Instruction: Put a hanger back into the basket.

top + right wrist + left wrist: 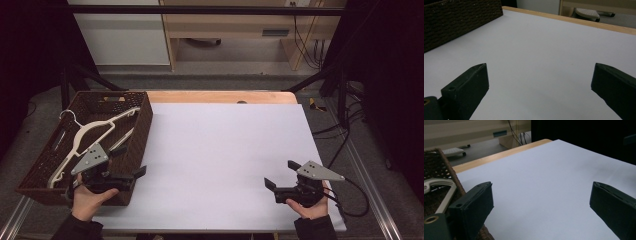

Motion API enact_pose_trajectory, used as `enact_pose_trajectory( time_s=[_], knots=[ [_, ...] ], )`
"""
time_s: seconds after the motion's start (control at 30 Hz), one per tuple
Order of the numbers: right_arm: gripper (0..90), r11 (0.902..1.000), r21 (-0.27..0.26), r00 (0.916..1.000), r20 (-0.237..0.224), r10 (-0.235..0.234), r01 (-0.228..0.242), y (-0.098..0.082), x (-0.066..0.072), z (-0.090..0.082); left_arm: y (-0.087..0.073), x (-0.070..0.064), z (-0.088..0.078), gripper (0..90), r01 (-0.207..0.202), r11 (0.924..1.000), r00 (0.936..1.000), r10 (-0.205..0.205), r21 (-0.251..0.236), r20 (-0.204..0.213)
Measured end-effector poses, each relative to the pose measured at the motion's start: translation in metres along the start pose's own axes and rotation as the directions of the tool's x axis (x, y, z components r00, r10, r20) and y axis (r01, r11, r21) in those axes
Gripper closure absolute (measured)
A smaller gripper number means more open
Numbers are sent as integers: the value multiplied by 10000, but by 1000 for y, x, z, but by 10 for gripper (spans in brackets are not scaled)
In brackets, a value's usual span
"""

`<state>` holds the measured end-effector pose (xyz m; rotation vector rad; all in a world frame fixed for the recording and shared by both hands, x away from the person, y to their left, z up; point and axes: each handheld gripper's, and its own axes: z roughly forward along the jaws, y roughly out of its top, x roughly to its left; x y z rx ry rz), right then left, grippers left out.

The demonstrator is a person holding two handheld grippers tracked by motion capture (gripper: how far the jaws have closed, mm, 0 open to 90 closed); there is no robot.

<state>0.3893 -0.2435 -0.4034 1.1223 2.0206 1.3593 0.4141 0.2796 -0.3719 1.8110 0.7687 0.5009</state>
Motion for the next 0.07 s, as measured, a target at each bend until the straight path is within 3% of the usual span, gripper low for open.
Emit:
enact_pose_trajectory(
  time_s=[0.07],
  knots=[
    [18,10000,-41,10000,10,82,-82,0,0,-1,-1,0,1,47,21,10000,10000,-21,20,-25]
  ],
)
